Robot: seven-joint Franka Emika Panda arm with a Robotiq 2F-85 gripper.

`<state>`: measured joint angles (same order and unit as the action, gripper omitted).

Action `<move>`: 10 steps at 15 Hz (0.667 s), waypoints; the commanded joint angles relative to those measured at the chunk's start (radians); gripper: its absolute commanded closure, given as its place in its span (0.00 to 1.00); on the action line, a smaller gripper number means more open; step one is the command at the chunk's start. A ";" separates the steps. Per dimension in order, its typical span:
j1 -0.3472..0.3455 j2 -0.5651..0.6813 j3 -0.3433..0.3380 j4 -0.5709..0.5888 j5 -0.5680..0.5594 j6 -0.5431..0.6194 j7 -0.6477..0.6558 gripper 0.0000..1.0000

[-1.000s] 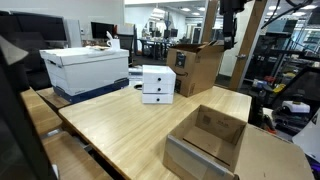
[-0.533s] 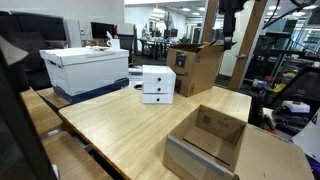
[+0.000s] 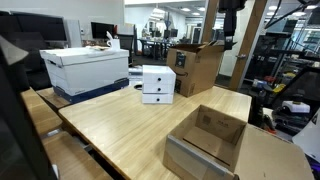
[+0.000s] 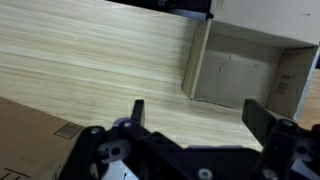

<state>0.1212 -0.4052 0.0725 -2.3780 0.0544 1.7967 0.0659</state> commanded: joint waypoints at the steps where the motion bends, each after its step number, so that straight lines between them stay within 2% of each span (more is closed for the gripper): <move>1: -0.006 0.000 0.009 0.006 0.007 -0.073 -0.015 0.00; 4: -0.003 0.019 0.013 0.016 0.022 -0.069 -0.007 0.00; 10: 0.004 0.084 0.042 0.028 0.066 0.099 0.040 0.00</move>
<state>0.1224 -0.3745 0.0964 -2.3710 0.0817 1.8162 0.0795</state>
